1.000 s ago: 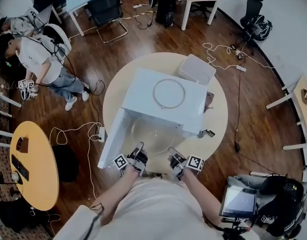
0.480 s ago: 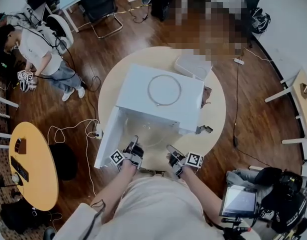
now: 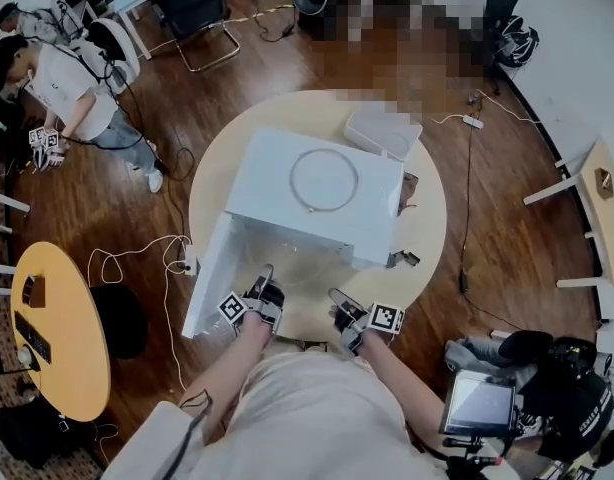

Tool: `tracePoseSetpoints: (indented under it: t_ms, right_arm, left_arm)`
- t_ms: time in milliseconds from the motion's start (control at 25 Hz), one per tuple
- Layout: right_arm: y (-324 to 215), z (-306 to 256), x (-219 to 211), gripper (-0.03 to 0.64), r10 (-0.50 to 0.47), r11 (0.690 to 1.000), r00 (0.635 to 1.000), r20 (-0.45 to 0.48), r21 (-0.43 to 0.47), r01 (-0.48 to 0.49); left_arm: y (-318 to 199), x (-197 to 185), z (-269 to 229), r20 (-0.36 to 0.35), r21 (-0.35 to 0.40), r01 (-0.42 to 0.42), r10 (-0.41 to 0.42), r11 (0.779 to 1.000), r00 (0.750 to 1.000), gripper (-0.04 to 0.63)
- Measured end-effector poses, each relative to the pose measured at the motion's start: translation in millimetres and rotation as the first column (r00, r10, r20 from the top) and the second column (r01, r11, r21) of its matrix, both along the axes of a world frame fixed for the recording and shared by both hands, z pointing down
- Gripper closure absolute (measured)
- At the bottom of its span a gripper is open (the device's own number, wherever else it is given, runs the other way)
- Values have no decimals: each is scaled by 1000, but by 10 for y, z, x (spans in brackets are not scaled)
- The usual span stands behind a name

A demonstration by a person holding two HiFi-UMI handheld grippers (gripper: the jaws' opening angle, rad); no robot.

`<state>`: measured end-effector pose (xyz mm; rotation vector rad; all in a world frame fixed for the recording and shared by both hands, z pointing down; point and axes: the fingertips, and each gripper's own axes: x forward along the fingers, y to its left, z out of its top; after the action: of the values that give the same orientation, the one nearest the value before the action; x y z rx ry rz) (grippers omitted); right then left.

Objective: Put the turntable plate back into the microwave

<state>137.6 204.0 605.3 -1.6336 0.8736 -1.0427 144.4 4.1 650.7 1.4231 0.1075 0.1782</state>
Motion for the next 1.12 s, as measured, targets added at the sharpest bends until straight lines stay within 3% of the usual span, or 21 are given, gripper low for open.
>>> tracePoseSetpoints:
  t_ms: [120,360,640,800,960,1120]
  right_arm:
    - [-53,-12,1,526,-1,1000,999,37,4,1]
    - [-207,-163,105,526,-36,998,999,-41,53,38]
    - [-180,-55,87,526,-25,1000,999,19,7,25]
    - [-107,70,50,526,-4,998,996,94,-63,10]
    - [-212,-68,130,526,-31,999,1000,5,22,31]
    - [-169,-34,181,526,-27,1000,1000,8,10,27]
  left_arm:
    - [-18,50,24,2,6,2,-2,1000,1000,558]
    - [-39,122,102,26,12,8,-8,1000,1000,558]
    - [-77,208,176,39,26,12,-13,1000,999,558]
    - [-82,277,178,36,21,14,-15,1000,999,558]
    - [-79,312,187,44,21,11,-12,1000,999,558]
    - [-74,374,216,50,23,15,-16,1000,999,558]
